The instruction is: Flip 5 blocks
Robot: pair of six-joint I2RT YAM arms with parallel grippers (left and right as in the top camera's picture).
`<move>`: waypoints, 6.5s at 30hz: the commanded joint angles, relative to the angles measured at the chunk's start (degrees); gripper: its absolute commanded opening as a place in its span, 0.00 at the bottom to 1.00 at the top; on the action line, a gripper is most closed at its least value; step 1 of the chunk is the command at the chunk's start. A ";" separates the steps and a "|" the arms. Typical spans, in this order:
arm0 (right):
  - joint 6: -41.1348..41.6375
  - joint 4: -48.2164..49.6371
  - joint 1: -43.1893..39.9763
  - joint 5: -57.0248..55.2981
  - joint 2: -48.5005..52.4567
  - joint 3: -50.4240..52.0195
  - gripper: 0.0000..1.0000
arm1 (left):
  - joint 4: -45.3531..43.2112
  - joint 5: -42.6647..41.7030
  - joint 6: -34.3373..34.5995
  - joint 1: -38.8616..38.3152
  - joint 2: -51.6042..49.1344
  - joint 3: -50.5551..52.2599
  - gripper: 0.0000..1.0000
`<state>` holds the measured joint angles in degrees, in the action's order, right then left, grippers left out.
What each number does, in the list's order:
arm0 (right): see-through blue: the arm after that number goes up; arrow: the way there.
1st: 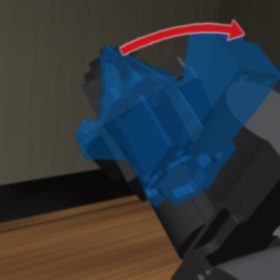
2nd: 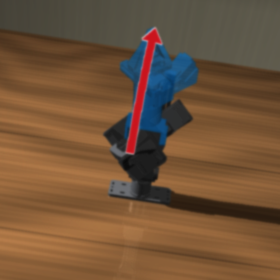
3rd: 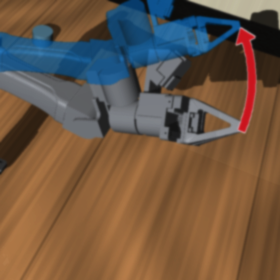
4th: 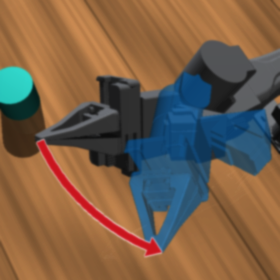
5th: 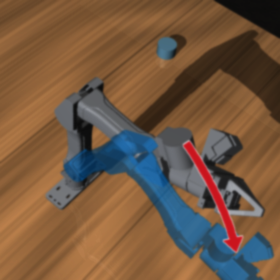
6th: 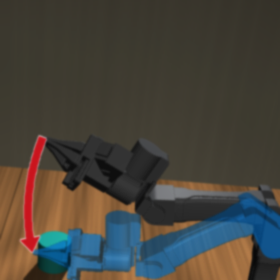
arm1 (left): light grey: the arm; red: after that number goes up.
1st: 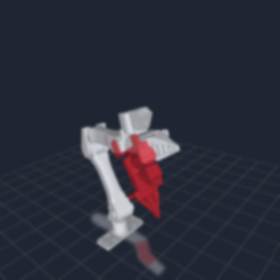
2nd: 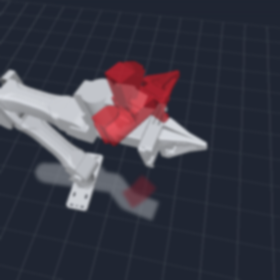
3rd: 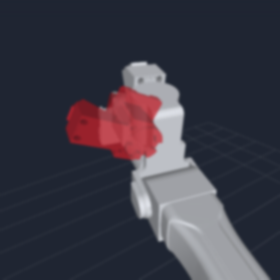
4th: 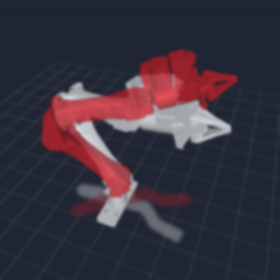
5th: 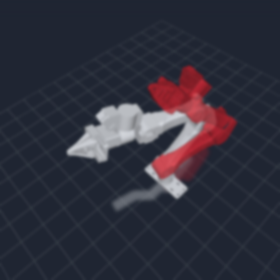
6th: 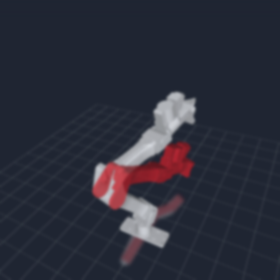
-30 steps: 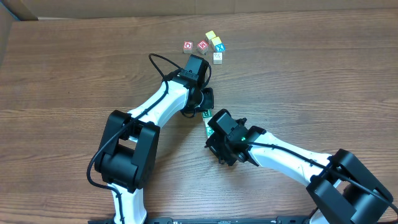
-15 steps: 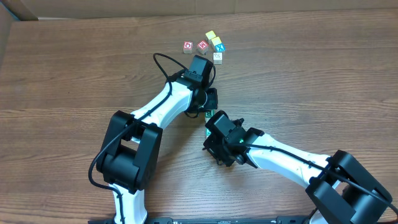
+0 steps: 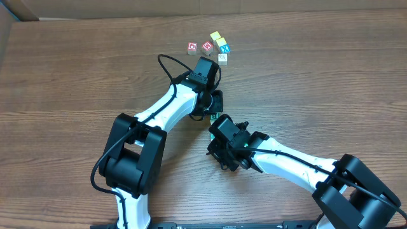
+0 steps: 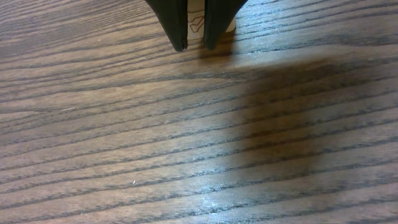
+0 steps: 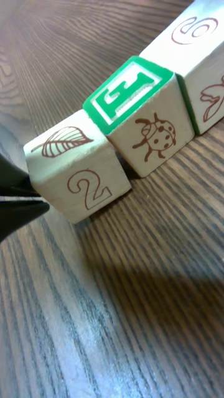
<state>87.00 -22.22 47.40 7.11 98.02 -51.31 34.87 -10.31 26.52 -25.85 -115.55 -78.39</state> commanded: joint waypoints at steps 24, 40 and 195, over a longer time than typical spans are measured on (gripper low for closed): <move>-7.74 -2.58 -0.28 3.72 -0.17 -2.64 0.04 | 4.17 -1.09 -1.22 3.45 -0.92 -9.05 0.04; -41.88 -25.31 -13.22 -0.04 -0.79 -20.04 0.04 | 32.70 4.87 -3.87 8.74 -0.92 -19.12 0.04; -50.75 -14.80 -11.02 -1.77 8.07 -17.35 0.04 | 17.05 -1.29 3.45 3.82 -0.94 0.35 0.04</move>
<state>36.25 -36.07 37.34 5.76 107.44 -67.13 51.55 -12.53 29.67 -22.46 -115.77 -78.35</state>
